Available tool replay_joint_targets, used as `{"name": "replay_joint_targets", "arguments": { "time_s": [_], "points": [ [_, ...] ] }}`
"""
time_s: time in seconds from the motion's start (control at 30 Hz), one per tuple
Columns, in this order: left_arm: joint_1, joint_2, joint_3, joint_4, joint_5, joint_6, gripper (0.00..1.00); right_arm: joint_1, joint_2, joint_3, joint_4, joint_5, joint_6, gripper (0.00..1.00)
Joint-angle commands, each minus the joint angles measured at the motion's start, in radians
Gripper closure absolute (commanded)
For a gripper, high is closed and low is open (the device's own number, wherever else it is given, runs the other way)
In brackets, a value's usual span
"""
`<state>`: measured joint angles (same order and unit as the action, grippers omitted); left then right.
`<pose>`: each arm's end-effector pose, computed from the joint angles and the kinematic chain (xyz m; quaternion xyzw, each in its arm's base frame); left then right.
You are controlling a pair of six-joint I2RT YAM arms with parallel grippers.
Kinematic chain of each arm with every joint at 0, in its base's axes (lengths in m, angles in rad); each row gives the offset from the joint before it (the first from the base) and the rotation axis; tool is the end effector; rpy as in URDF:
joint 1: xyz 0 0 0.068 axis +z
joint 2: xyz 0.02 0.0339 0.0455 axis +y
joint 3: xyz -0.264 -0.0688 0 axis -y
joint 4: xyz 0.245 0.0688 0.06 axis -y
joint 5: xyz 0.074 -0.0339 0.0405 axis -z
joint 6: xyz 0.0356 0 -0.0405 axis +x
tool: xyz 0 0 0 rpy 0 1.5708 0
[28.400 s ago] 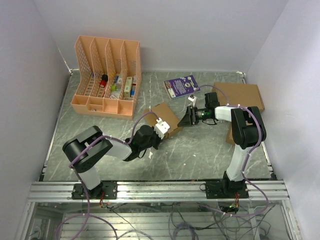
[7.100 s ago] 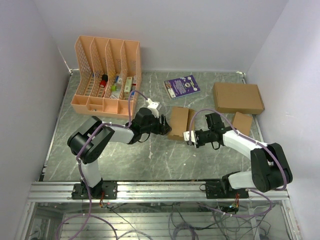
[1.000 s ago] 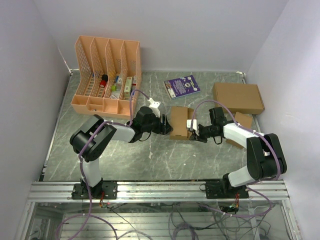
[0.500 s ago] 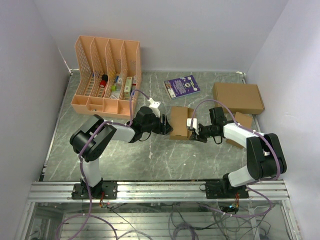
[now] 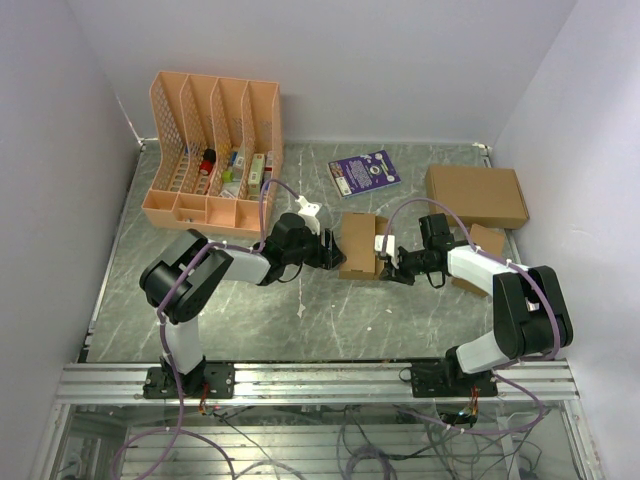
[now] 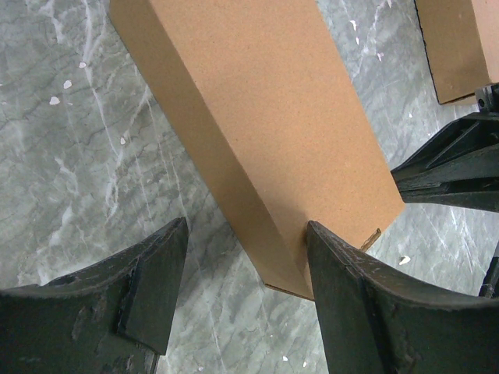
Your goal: Fold the paper box
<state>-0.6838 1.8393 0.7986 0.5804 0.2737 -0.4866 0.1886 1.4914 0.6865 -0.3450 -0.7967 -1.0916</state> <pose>0.2751 -0.2366 0.1389 0.1544 0.8307 -0.3851 0.3713 0.2433 0.0724 0.1514 -0.6034 0.6745 0.2573 0.3388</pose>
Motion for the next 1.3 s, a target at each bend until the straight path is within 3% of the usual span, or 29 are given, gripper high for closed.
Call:
{"name": "replay_joint_targets", "arguments": {
  "time_s": [0.0, 0.6, 1.27],
  "points": [
    [0.013, 0.047, -0.012, -0.101, -0.03, 0.041, 0.28, -0.018, 0.012, 0.019, -0.004, 0.016, 0.01, 0.98],
    [0.013, 0.054, -0.01, -0.093, -0.02, 0.041, 0.28, -0.008, 0.02, 0.027, 0.033, 0.002, 0.088, 0.99],
    [0.014, 0.054, -0.006, -0.098, -0.02, 0.042, 0.28, 0.026, -0.025, 0.016, 0.006, -0.035, 0.024, 0.99]
  ]
}}
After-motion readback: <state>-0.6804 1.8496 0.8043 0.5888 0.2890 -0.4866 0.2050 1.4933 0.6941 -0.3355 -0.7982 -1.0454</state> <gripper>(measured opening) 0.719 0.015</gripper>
